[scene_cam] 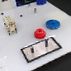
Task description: Insert the blue gear onto the right peg, followed by the red gear
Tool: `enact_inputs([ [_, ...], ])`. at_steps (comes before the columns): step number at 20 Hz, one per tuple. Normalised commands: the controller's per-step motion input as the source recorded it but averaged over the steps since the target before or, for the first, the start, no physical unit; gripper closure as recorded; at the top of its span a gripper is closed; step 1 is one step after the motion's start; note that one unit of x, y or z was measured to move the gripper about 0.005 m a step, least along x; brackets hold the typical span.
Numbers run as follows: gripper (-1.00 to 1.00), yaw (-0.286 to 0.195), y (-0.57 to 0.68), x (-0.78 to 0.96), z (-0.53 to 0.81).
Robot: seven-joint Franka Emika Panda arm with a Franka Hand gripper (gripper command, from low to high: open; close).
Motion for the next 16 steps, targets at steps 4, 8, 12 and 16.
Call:
enact_inputs([
  [4,-1.0,0.0,0.63,-0.5,0.0],
  [8,-1.0,0.0,0.61,-0.39,-0.06],
  [12,-1.0,0.0,0.53,-0.21,-0.25],
  [16,-1.0,0.0,0.45,-0.06,-0.36],
])
